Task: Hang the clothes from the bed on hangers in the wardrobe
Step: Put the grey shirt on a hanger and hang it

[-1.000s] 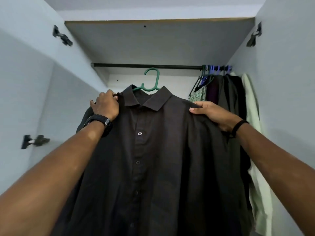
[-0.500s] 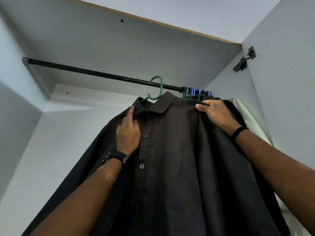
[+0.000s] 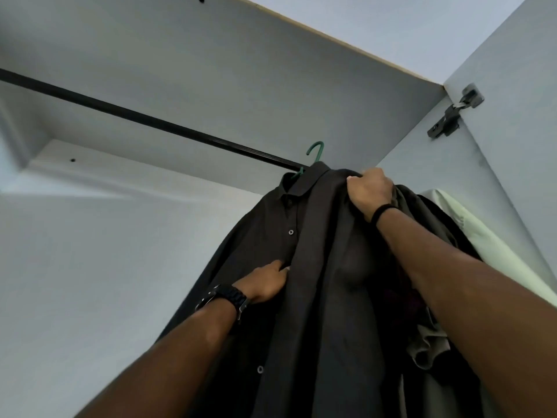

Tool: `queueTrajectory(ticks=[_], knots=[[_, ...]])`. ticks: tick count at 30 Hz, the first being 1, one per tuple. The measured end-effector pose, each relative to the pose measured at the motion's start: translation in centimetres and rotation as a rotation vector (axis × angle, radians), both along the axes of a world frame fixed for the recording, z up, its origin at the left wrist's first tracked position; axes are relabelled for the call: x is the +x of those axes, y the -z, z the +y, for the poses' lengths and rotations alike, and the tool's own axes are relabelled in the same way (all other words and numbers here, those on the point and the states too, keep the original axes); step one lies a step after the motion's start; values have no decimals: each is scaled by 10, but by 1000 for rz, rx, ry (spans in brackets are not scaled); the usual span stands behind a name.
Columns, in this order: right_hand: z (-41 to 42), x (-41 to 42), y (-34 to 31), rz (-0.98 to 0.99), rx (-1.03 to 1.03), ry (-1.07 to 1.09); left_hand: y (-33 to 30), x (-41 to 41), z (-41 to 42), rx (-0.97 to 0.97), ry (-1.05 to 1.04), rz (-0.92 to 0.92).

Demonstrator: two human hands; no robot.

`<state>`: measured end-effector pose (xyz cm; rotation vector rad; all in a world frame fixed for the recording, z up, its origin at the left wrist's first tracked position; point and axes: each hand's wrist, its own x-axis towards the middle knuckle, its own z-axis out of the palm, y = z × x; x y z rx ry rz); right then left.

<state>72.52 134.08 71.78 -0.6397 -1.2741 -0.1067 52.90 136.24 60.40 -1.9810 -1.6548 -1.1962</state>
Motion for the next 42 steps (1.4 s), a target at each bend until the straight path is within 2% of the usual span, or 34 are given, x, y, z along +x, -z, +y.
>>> queueTrajectory(ticks=[5, 11, 16, 20, 23, 25, 27, 30, 32, 34, 37, 38, 39, 40, 42], knots=[[31, -19, -21, 52, -20, 6, -16, 10, 19, 4, 165, -154], [51, -40, -35, 22, 38, 63, -15, 19, 28, 44, 347, -145], [55, -48, -47, -145, 49, 180, -10, 14, 39, 121, 401, -155], [52, -43, -48, -271, 40, 259, 2, 6, 48, 34, 343, -271], [56, -35, -22, -302, -6, 179, 30, -3, 55, -58, 344, -331], [56, -29, 10, -306, -52, 30, 59, -9, 61, -61, 435, -312], [54, -25, 48, -345, -130, -58, 89, -14, 66, -57, 414, -271], [55, -24, 106, -415, -249, -3, 136, -8, 61, -44, 311, -248], [54, -25, 132, -430, -272, 22, 154, 2, 52, 32, 334, -281], [43, -25, 138, -375, -287, -203, 158, 7, 35, 117, 415, -409], [16, -13, 129, -103, -422, -945, 159, 2, -1, 321, 534, -630], [11, -8, 128, -51, -460, -1014, 161, 0, -11, 433, 485, -656], [8, -2, 130, -47, -455, -936, 164, -3, -18, 533, 376, -642], [5, 2, 133, -93, -437, -715, 167, -4, -25, 587, 213, -573], [10, 4, 154, -284, -372, -171, 177, -1, -29, 479, -113, -359]])
